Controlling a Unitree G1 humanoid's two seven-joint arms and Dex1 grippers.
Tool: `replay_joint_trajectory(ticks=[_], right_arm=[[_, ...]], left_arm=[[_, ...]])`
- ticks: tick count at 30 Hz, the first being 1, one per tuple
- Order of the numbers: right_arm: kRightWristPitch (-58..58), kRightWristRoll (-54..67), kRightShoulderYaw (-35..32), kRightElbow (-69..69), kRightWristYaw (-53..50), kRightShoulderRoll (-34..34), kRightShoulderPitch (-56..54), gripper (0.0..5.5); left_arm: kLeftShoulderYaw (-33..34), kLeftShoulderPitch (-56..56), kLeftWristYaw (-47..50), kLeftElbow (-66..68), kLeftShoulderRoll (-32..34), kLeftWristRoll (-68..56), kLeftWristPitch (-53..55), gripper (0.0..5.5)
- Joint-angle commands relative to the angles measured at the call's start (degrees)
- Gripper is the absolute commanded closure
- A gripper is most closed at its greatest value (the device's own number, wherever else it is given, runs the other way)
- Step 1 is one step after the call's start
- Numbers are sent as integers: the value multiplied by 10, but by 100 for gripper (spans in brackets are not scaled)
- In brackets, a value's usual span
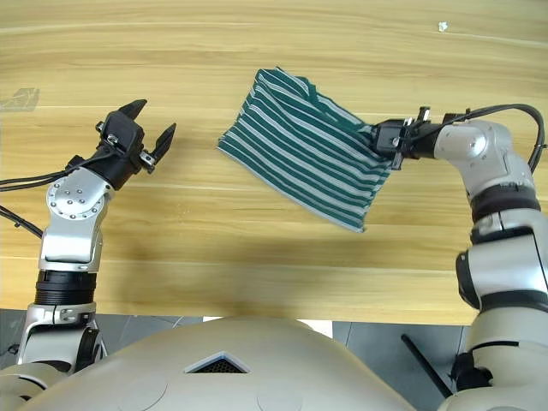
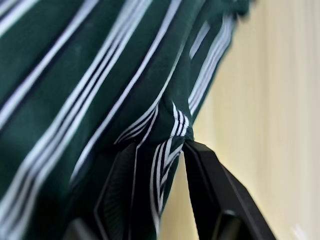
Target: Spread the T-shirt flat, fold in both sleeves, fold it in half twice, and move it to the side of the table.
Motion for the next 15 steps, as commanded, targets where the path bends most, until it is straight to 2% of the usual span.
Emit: replay_joint_trajectory(ticks=[1,5,10,15], right_arm=[[128,172,40,-384,190,-94,186,375],[169,189,23,-475,187,-92,218,375],[188,141,11,-483,164,-63,238,375],[170,119,31,-454,136,16,237,375]], left_arm=[[4,33,6,-62,3,5,21,262],[-9,54,-1,-80,4,10,28,262],[-23,77,0,-110,-7,7,40,262],[-46,72,-5,-92,-7,16,36,262]])
